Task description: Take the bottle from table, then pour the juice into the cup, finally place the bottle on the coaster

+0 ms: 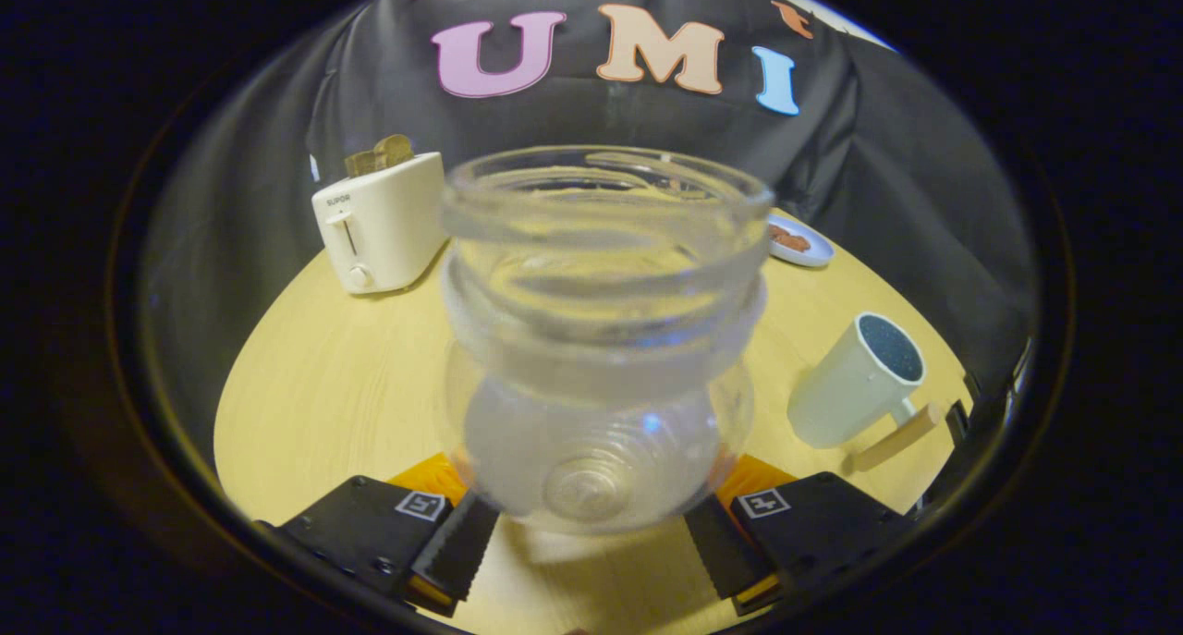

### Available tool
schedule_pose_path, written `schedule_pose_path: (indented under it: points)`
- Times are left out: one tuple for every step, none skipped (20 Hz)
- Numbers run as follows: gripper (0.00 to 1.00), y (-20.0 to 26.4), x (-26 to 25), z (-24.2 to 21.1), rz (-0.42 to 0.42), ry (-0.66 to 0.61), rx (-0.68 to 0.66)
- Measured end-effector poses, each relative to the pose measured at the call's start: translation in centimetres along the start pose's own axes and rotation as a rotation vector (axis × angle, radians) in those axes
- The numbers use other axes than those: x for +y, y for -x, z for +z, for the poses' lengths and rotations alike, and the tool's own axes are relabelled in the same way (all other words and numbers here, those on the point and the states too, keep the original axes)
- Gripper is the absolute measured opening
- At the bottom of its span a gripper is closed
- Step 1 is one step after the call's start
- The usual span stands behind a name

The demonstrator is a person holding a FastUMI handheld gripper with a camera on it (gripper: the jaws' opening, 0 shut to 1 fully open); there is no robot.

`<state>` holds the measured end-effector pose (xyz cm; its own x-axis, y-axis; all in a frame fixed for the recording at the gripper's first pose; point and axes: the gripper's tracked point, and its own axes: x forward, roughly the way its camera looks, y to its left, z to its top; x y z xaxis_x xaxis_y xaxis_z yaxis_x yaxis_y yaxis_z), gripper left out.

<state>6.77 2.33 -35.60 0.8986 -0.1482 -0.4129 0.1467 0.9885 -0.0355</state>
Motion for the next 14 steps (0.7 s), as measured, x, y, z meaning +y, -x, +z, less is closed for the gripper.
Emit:
schedule_pose_path:
  points:
    - [0.99, -0.4, -0.2, -0.1, -0.006, 0.0, -0.002]
    - [0.99, -0.3, 0.0, 0.1, 0.002, -0.002, -0.01]
    - [0.99, -0.8, -0.1, 0.2, -0.001, -0.003, -0.013]
    - [0.99, -1.0, -0.2, 0.2, -0.002, -0.004, -0.012]
    - [0.99, -0.6, -0.2, 0.1, -0.002, -0.003, -0.008]
    - [0.99, -0.3, -0.4, 0.2, 0.002, -0.001, -0.003]
    - [0.99, -0.1, -0.5, 0.1, 0.005, -0.006, 0.002]
    - [0.99, 0.3, -0.7, 0.3, 0.0, -0.015, 0.006]
    - [0.99, 0.6, -1.1, 0.5, -0.011, -0.027, 0.012]
    - [0.99, 1.0, -1.5, 0.7, -0.023, -0.036, 0.016]
    - [0.99, 1.2, -1.8, 1.1, -0.032, -0.044, 0.019]
    - [0.99, 1.5, -2.1, 1.4, -0.029, -0.057, 0.022]
    - [0.99, 1.8, -2.1, 1.9, -0.017, -0.077, 0.023]
    - [0.99, 2.1, -2.0, 2.5, 0.003, -0.106, 0.02]
